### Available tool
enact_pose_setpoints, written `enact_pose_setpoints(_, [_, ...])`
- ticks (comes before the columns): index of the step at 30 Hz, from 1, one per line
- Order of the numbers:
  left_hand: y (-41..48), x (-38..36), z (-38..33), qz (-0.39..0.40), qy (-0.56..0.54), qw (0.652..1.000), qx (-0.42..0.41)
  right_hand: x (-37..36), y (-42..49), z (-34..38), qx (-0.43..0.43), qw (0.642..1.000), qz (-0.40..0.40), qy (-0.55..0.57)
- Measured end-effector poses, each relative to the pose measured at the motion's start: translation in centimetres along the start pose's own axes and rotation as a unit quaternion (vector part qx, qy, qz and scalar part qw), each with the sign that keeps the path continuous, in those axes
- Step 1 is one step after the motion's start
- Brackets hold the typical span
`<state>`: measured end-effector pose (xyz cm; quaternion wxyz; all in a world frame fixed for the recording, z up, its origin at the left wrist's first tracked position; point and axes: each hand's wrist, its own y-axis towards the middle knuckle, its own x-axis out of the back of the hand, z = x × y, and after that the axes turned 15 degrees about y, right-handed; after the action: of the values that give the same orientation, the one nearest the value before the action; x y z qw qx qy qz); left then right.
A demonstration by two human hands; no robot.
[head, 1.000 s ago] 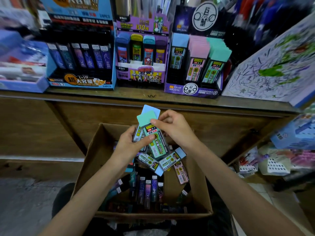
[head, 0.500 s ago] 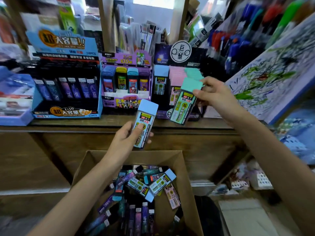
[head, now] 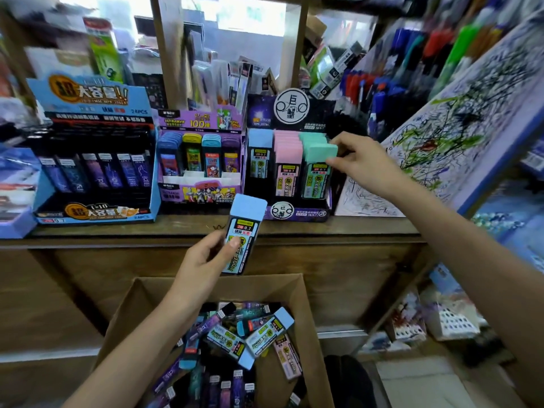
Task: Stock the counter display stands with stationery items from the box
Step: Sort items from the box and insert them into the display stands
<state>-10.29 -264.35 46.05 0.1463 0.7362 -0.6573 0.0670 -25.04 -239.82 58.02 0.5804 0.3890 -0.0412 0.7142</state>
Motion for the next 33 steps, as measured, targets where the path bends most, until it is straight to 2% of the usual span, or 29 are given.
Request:
enact_pose_setpoints(10, [0.2, 0.0, -0.3, -0.005, -0.012, 1.0, 0.015, 0.4, -0.5, 0.4, -0.007, 1.0, 0.024, 0.011])
enact_pose_setpoints(14, [0.3, -0.4, -0.3, -0.006, -0.013, 1.0, 0.022, -0.7, -0.6, 0.4, 0.003, 1.0, 0.008, 0.012])
enact_pose_setpoints(20, [0.6, -0.7, -0.2, -0.015, -0.017, 0.999, 0.032, -1.8, -1.0, -0.5, 0.102, 0.973, -0.024, -0.206])
enact_pose_setpoints(25, [1.2, -0.6, -0.9, -0.011, -0.006, 1.0, 0.002, -1.5, -1.0, 0.4, 0.119, 0.956, -0.031, -0.266])
enact_pose_setpoints(27, [1.7, -0.5, -1.5, 0.0, -0.009, 1.0, -0.012, -1.7, -1.3, 1.5, 0.113, 0.97, -0.047, -0.21])
enact_pose_setpoints(29, [2.4, -0.3, -2.4, 0.01, -0.004, 0.999, -0.035, -2.7, -1.8, 3.1, 0.067, 0.996, -0.009, -0.052])
enact_pose_setpoints(31, [3.1, -0.2, -3.4, 0.014, 0.004, 0.998, -0.064, -4.0, -2.0, 4.8, 0.012, 0.992, 0.062, 0.112])
enact_pose_setpoints(33, [4.0, 0.2, -4.5, 0.019, 0.023, 0.995, -0.093, -5.0, -1.5, 6.0, -0.002, 0.979, 0.084, 0.184])
